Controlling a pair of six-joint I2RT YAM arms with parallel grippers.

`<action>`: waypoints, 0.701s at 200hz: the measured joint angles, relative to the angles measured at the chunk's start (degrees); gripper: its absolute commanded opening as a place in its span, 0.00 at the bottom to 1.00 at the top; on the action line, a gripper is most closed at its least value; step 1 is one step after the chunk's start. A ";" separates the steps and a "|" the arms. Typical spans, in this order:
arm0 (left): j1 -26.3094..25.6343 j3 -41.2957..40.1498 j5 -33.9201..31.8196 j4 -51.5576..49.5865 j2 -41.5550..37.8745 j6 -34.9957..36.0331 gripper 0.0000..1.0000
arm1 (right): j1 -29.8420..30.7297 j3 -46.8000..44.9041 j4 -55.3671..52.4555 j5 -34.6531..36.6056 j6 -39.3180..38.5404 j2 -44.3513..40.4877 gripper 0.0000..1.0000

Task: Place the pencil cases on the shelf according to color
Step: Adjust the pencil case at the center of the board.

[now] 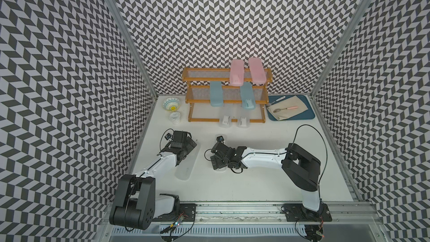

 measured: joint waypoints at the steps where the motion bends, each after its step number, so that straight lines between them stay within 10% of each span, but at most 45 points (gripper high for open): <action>1: 0.00 0.00 0.00 -0.02 0.00 0.02 0.99 | 0.00 -0.11 0.09 0.02 0.02 -0.07 1.00; 140: -1.16 1.20 -0.20 -2.38 -3.72 0.81 0.99 | -9.75 -33.14 7.80 -2.95 -13.22 -34.34 1.00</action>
